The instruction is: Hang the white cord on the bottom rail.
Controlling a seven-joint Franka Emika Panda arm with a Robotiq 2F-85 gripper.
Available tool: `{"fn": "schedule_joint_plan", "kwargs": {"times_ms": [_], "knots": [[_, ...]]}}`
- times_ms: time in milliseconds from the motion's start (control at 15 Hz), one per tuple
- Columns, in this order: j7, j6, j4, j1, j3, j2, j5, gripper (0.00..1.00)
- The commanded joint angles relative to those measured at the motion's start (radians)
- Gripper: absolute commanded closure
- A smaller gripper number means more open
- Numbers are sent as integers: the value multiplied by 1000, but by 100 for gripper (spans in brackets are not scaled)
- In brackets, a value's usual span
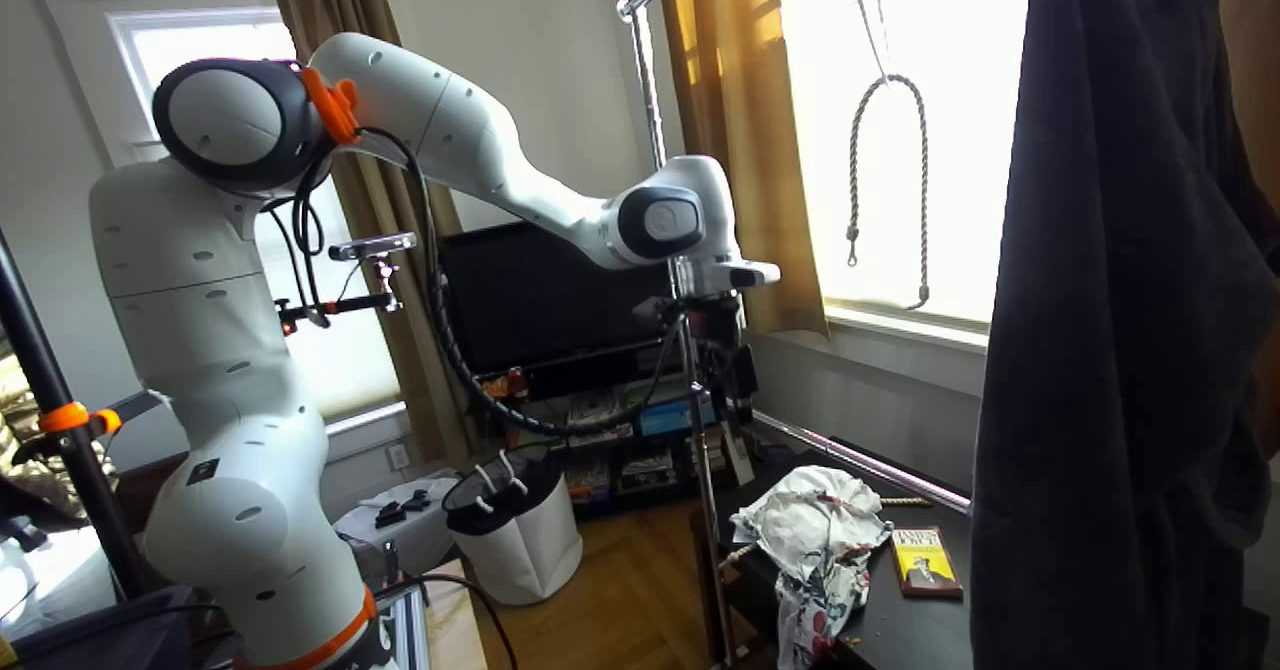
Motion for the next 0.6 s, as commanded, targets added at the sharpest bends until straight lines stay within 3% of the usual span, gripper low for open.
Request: {"fn": "schedule_joint_plan", "kwargs": {"times_ms": [0, 467, 533], "knots": [[-174, 2, -67, -43, -58, 34, 124, 0], [-152, -1, -39, -34, -66, 44, 97, 0], [-226, 16, -46, -43, -70, 45, 120, 0]]}}
